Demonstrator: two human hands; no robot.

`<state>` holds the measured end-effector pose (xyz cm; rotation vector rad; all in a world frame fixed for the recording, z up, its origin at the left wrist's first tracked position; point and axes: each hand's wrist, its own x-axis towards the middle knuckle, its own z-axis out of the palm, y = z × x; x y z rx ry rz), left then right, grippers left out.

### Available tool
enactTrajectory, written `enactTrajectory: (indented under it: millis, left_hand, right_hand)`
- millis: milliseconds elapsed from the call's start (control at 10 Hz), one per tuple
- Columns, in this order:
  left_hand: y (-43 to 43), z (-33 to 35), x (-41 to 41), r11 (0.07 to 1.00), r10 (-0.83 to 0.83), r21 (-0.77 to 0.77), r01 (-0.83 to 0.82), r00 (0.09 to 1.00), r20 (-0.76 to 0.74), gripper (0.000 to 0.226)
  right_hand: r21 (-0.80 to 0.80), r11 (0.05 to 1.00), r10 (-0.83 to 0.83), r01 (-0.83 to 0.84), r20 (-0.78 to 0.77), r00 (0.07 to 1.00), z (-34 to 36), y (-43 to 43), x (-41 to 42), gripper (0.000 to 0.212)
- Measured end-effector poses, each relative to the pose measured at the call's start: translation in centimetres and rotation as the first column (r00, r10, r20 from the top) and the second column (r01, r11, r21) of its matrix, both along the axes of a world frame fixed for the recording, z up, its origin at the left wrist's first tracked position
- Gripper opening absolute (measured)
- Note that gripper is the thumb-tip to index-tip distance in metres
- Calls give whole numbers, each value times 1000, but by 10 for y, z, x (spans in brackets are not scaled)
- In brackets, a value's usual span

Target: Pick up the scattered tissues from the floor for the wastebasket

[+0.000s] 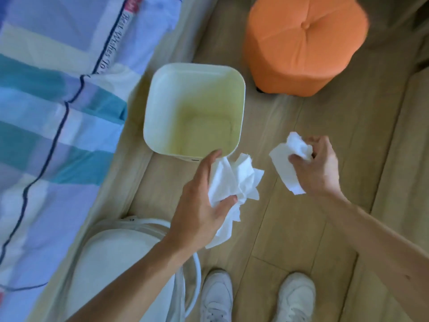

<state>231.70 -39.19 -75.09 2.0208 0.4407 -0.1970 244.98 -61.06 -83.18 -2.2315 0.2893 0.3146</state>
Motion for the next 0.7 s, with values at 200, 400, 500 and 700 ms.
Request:
enactTrajectory:
  millis: [200,400,500,700]
  left_hand:
    - [50,87,73,950,311,-94,-298,926,213,32]
    - [97,58,124,906,424,-80,-417,889,173,32]
    - [106,23,134,910,415,-8,-415,909,35,44]
    - [114,-11,120,892,413,-22,-451,835,-364,89]
  right_hand:
    - [387,922,-58,5,126,990,145,60,49,20]
    - [379,925,-62,-1,152,986,132,156,61,20]
    - [341,940,-3,3,1,1000,93,184,65,30]
    - [289,957,131,-39,-307,943,57,185,57,81]
